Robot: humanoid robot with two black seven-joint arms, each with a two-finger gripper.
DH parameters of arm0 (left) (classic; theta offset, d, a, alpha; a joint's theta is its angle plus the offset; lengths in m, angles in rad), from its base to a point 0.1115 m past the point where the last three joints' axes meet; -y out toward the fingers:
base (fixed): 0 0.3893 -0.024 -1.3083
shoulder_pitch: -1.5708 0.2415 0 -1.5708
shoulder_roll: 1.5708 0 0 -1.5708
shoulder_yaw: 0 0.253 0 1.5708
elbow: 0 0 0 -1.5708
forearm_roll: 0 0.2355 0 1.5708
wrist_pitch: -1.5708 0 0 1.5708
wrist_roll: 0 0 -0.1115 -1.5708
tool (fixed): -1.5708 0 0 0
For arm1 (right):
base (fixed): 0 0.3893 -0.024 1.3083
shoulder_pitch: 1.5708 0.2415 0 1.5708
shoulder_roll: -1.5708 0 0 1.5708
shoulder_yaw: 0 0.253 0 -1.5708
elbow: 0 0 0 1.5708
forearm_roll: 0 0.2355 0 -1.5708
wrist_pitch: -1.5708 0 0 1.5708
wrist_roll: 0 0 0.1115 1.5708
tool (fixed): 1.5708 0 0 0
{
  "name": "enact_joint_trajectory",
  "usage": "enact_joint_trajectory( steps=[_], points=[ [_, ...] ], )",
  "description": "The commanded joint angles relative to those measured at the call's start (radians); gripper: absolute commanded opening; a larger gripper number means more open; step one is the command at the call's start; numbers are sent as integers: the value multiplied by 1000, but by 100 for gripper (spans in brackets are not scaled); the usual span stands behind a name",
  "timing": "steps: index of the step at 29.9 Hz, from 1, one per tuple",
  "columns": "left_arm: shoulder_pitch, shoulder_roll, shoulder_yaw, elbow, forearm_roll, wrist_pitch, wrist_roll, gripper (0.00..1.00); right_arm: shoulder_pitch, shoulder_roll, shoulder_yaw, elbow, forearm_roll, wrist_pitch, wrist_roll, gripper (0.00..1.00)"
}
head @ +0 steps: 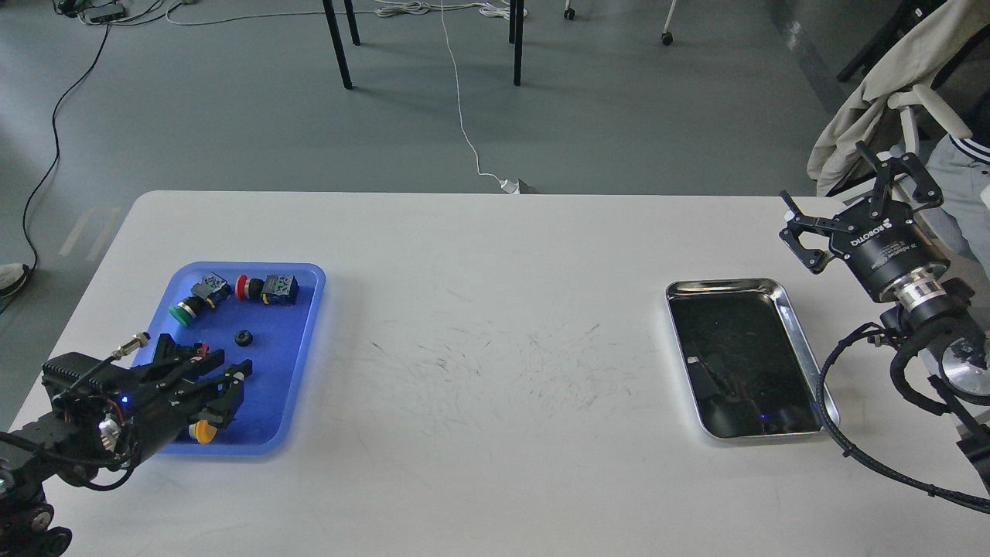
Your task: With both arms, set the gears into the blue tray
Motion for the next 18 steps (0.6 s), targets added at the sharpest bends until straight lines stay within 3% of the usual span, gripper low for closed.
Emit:
enact_joint_trajectory(
  steps=[1, 4, 8, 12, 15, 18],
  points=[
    [-34, 22, -34, -78, -45, 1, 4, 99, 0, 1, -4, 1, 0, 0, -3, 99],
    [-97, 27, -90, -84, -172, -8, 7, 99, 1, 1, 7, 1, 0, 0, -1, 99],
    [-227, 10, -138, -41, -549, -41, 10, 99, 5, 3, 11, 1, 2, 0, -1, 99],
    [-401, -250, -138, 162, -1013, -44, 15, 99, 5, 7, 16, 3, 2, 0, -1, 99],
    [-523, -405, -138, 386, -1221, -71, 15, 99, 12, 15, 16, 1, 2, 0, -1, 99],
    [-599, -508, -140, 575, -1399, -213, 1, 99, 14, 16, 16, 0, 2, 0, -1, 99]
  ],
)
